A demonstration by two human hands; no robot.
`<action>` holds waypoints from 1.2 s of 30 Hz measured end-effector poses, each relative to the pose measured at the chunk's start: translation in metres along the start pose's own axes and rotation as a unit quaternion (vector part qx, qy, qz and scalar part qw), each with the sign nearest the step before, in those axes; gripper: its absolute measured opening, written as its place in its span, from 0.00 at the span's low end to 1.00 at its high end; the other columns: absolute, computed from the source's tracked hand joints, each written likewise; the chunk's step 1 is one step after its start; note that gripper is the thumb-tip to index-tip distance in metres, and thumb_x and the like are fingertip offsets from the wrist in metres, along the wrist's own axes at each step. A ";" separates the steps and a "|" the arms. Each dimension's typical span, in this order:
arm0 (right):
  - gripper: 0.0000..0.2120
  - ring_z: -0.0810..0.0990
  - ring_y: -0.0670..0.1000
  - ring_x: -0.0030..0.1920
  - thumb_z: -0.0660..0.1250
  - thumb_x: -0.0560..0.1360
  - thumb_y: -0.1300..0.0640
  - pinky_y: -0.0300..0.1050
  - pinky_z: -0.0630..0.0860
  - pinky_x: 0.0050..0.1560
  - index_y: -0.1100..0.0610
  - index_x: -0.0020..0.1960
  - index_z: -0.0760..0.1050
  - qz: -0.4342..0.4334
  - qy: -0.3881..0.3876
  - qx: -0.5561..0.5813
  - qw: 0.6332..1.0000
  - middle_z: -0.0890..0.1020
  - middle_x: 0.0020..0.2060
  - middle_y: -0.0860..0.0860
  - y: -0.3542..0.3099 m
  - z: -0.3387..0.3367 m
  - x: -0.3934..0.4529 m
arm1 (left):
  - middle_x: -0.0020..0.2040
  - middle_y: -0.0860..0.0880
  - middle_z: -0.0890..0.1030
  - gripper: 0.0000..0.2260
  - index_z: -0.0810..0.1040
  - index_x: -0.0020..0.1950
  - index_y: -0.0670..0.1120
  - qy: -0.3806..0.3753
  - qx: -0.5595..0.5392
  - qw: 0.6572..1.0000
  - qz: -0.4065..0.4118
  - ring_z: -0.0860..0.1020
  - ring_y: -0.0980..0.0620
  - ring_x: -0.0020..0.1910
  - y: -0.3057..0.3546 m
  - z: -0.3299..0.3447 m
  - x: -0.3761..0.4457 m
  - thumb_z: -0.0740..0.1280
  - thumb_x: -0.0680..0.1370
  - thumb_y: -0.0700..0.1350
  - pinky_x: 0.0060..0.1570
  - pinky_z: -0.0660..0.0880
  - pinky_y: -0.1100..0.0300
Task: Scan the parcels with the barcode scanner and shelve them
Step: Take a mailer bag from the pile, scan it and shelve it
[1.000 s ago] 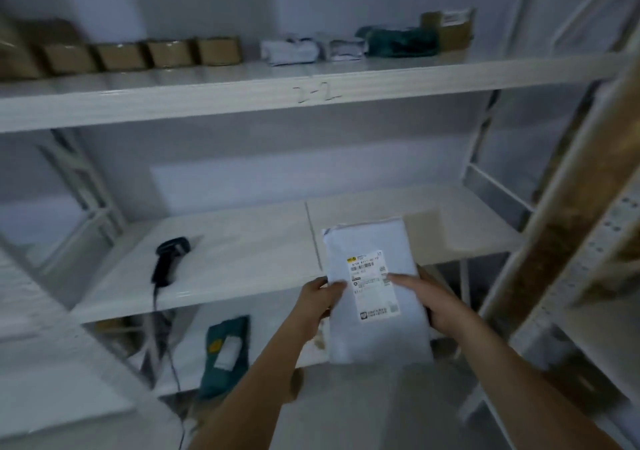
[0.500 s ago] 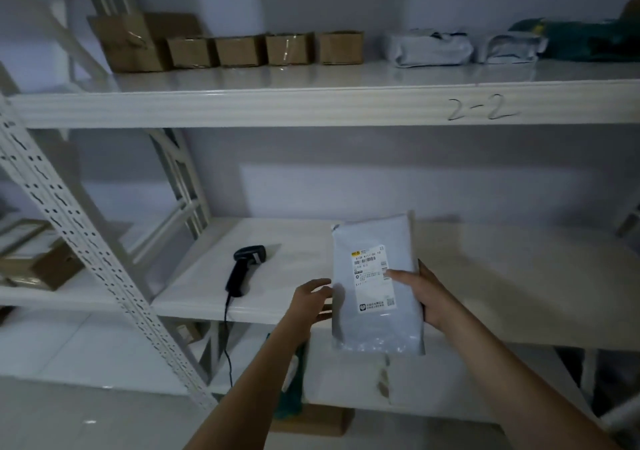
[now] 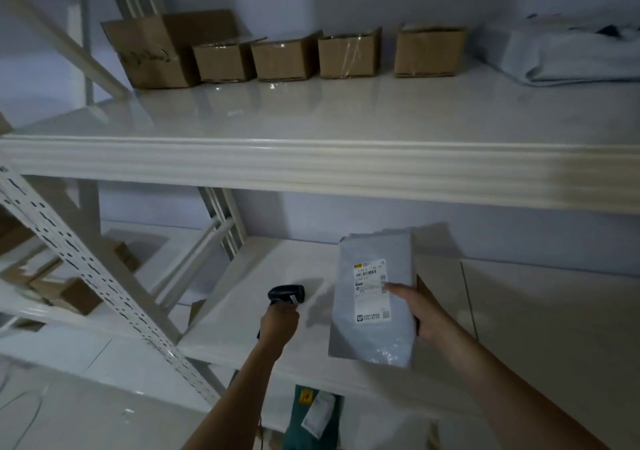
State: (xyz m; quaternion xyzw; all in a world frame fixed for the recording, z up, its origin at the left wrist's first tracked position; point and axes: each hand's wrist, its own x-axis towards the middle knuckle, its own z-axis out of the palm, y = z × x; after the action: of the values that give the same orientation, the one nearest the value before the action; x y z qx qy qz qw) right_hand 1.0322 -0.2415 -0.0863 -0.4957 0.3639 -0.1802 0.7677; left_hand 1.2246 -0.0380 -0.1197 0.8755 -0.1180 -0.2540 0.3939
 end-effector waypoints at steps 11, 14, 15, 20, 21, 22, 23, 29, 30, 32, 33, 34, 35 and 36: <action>0.25 0.85 0.61 0.51 0.76 0.68 0.60 0.59 0.82 0.47 0.55 0.64 0.75 0.003 0.092 0.059 0.994 0.85 0.52 0.57 0.031 0.050 0.012 | 0.58 0.40 0.78 0.22 0.68 0.66 0.39 -0.094 0.215 0.971 -0.032 0.78 0.44 0.52 -0.030 -0.026 0.077 0.66 0.77 0.48 0.49 0.77 0.53; 0.26 0.85 0.62 0.51 0.76 0.68 0.61 0.57 0.82 0.46 0.56 0.64 0.75 0.000 0.140 0.074 0.987 0.85 0.53 0.59 0.043 0.060 0.005 | 0.54 0.41 0.79 0.14 0.73 0.59 0.39 -0.130 0.237 0.963 0.018 0.78 0.44 0.49 -0.033 -0.030 0.085 0.64 0.78 0.47 0.44 0.74 0.56; 0.25 0.85 0.62 0.50 0.76 0.68 0.62 0.57 0.82 0.44 0.56 0.64 0.75 0.001 0.165 0.082 0.983 0.85 0.52 0.59 0.047 0.063 0.002 | 0.52 0.41 0.79 0.12 0.74 0.57 0.40 -0.150 0.225 0.962 0.028 0.78 0.44 0.49 -0.035 -0.030 0.087 0.64 0.78 0.46 0.46 0.75 0.55; 0.21 0.84 0.59 0.52 0.74 0.71 0.61 0.53 0.82 0.44 0.55 0.63 0.75 -0.016 0.221 0.107 0.969 0.84 0.54 0.57 0.067 0.073 -0.020 | 0.49 0.43 0.79 0.11 0.72 0.52 0.42 -0.225 0.112 0.966 0.060 0.79 0.44 0.47 -0.037 -0.036 0.088 0.70 0.75 0.44 0.48 0.77 0.52; 0.21 0.84 0.59 0.53 0.74 0.72 0.61 0.54 0.82 0.46 0.55 0.64 0.74 -0.021 0.225 0.112 0.968 0.84 0.55 0.56 0.071 0.073 -0.025 | 0.49 0.41 0.81 0.12 0.73 0.53 0.40 -0.234 0.063 0.969 0.052 0.81 0.43 0.44 -0.035 -0.037 0.084 0.72 0.74 0.42 0.47 0.80 0.49; 0.22 0.84 0.59 0.53 0.73 0.73 0.60 0.55 0.82 0.48 0.54 0.65 0.73 -0.025 0.228 0.114 0.967 0.84 0.55 0.56 0.075 0.074 -0.030 | 0.47 0.38 0.81 0.13 0.72 0.53 0.39 -0.248 0.001 0.968 0.038 0.81 0.42 0.39 -0.031 -0.041 0.077 0.72 0.73 0.39 0.44 0.81 0.47; 0.22 0.83 0.60 0.54 0.73 0.73 0.60 0.56 0.82 0.49 0.54 0.65 0.73 -0.026 0.234 0.116 0.965 0.83 0.56 0.56 0.079 0.075 -0.034 | 0.46 0.36 0.81 0.11 0.71 0.52 0.40 -0.269 -0.055 0.961 0.026 0.81 0.42 0.35 -0.025 -0.044 0.069 0.70 0.73 0.36 0.40 0.81 0.47; 0.23 0.83 0.61 0.53 0.73 0.73 0.61 0.60 0.82 0.51 0.54 0.66 0.72 -0.052 0.232 0.120 0.964 0.83 0.56 0.57 0.084 0.076 -0.052 | 0.34 0.41 0.77 0.04 0.75 0.50 0.39 -0.367 -0.102 0.921 0.078 0.74 0.46 0.29 0.015 -0.053 0.023 0.66 0.76 0.37 0.34 0.75 0.55; 0.24 0.84 0.61 0.53 0.74 0.72 0.61 0.60 0.82 0.51 0.53 0.66 0.73 -0.062 0.230 0.115 0.964 0.84 0.55 0.56 0.082 0.076 -0.055 | 0.33 0.42 0.77 0.04 0.76 0.49 0.39 -0.373 -0.107 0.919 0.072 0.74 0.47 0.29 0.020 -0.052 0.016 0.67 0.77 0.39 0.33 0.75 0.56; 0.27 0.84 0.59 0.53 0.77 0.69 0.57 0.60 0.82 0.52 0.51 0.65 0.73 -0.084 0.220 0.098 0.967 0.84 0.55 0.55 0.078 0.074 -0.061 | 0.33 0.42 0.76 0.04 0.76 0.47 0.39 -0.377 -0.115 0.917 0.061 0.73 0.47 0.28 0.032 -0.053 0.005 0.67 0.77 0.41 0.32 0.74 0.56; 0.27 0.84 0.59 0.53 0.77 0.69 0.56 0.61 0.81 0.53 0.51 0.65 0.73 -0.093 0.215 0.090 0.968 0.84 0.56 0.54 0.075 0.073 -0.063 | 0.33 0.42 0.76 0.04 0.76 0.47 0.39 -0.379 -0.115 0.916 0.059 0.73 0.47 0.27 0.039 -0.053 -0.001 0.67 0.77 0.40 0.31 0.74 0.57; 0.26 0.84 0.58 0.53 0.77 0.69 0.57 0.62 0.81 0.54 0.50 0.66 0.73 -0.103 0.211 0.084 0.968 0.84 0.56 0.53 0.074 0.072 -0.064 | 0.33 0.43 0.76 0.04 0.76 0.47 0.40 -0.380 -0.115 0.916 0.058 0.73 0.48 0.27 0.043 -0.053 -0.004 0.67 0.77 0.40 0.31 0.74 0.57; 0.26 0.84 0.58 0.54 0.76 0.70 0.57 0.62 0.81 0.54 0.49 0.66 0.73 -0.110 0.211 0.082 0.968 0.84 0.56 0.53 0.073 0.071 -0.065 | 0.33 0.43 0.76 0.04 0.77 0.47 0.40 -0.380 -0.113 0.916 0.060 0.73 0.48 0.27 0.049 -0.053 -0.008 0.67 0.77 0.40 0.31 0.74 0.57; 0.26 0.85 0.57 0.54 0.76 0.70 0.57 0.62 0.81 0.54 0.49 0.66 0.74 -0.118 0.211 0.080 0.967 0.84 0.56 0.52 0.073 0.070 -0.065 | 0.33 0.43 0.76 0.04 0.77 0.48 0.40 -0.380 -0.113 0.916 0.062 0.73 0.48 0.27 0.053 -0.053 -0.012 0.67 0.77 0.40 0.31 0.74 0.57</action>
State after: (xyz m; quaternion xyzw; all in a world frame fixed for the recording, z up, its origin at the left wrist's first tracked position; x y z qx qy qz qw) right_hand 1.0337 -0.1239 -0.1098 -0.4228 0.4414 -0.3986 0.6838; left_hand 1.2425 -0.0347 -0.0455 0.6539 -0.2831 -0.5540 0.4305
